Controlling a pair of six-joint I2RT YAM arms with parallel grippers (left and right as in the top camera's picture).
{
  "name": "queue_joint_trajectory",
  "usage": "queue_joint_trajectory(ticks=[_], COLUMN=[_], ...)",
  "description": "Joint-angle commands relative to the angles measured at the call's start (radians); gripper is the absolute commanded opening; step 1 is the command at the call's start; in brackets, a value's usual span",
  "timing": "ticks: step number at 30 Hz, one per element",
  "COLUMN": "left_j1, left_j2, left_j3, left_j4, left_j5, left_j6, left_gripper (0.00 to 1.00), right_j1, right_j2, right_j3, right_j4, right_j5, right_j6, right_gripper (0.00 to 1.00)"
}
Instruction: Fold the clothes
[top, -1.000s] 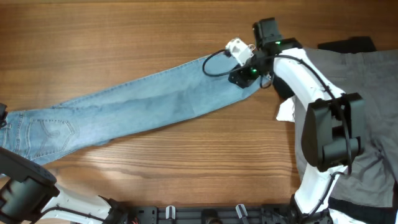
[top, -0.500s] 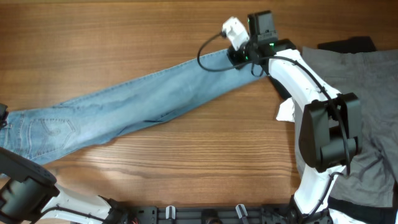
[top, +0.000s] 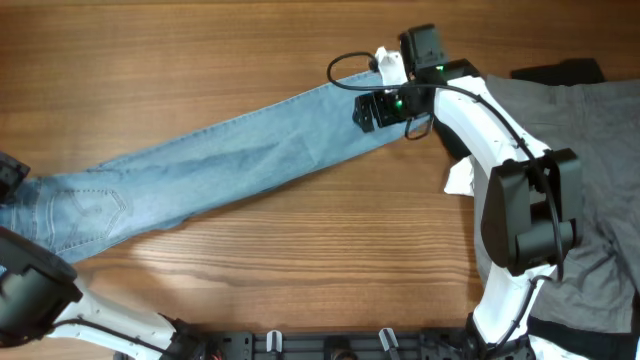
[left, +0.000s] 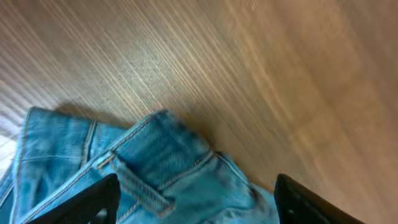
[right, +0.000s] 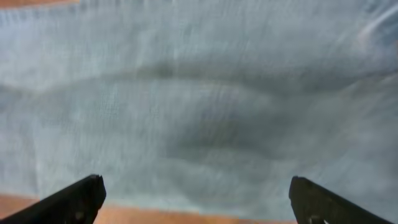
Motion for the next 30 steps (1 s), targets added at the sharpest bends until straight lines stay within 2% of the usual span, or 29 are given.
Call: queue_joint_trajectory(ticks=[1,6,10,11,14,17,19,21,23,26,30], left_j1=[0.008,0.060,0.075,0.071,0.068,0.094,0.136,0.198,0.256,0.303,0.302], left_j2=[0.033,0.032,0.119,0.134,0.124,0.062,-0.001,-0.088,-0.169,-0.217,-0.207], left_j3=[0.010,0.012,0.012,0.012,0.012,0.012,0.012,0.012,0.012,0.012,0.009], left_j4=[0.064,0.103,0.080,0.062,0.021,-0.035,-0.064,-0.117,-0.171,-0.231,-0.269], left_j5=[-0.033,-0.013,0.173,0.201,0.265,0.270,0.259,0.190,0.066,-0.020,-0.034], left_j6=[0.216,0.229,0.233,0.253,0.262,0.197,0.103,-0.019,-0.108,-0.121,-0.140], left_gripper=[0.73,0.70,0.65,0.52,0.05,0.04,0.04,0.04,0.04,0.04,0.04], right_j1=[-0.003,-0.003,-0.003,-0.003,-0.003,-0.003,-0.003,-0.003,-0.003,-0.003,-0.004], right_j2=[-0.007,-0.007,-0.007,-0.007,-0.007,-0.007,-0.007,-0.006,0.002,0.041,0.061], right_j3=[0.008,0.008,0.008,0.008,0.008,0.008,0.007,0.006,0.005,0.002,0.002], right_j4=[-0.072,-0.062,-0.049,-0.049,-0.037,-0.037,-0.027,-0.010,0.024,0.040,0.042], right_j5=[-0.043,-0.044,-0.043,-0.043,-0.043,-0.042,-0.011,0.072,0.080,0.080,0.082], right_j6=[0.011,0.015,0.016,0.024,0.042,0.064,0.081,0.173,0.180,0.198,0.164], right_gripper=[1.00,1.00,1.00,1.00,0.99,0.99,0.97,0.95,0.95,0.96,0.96])
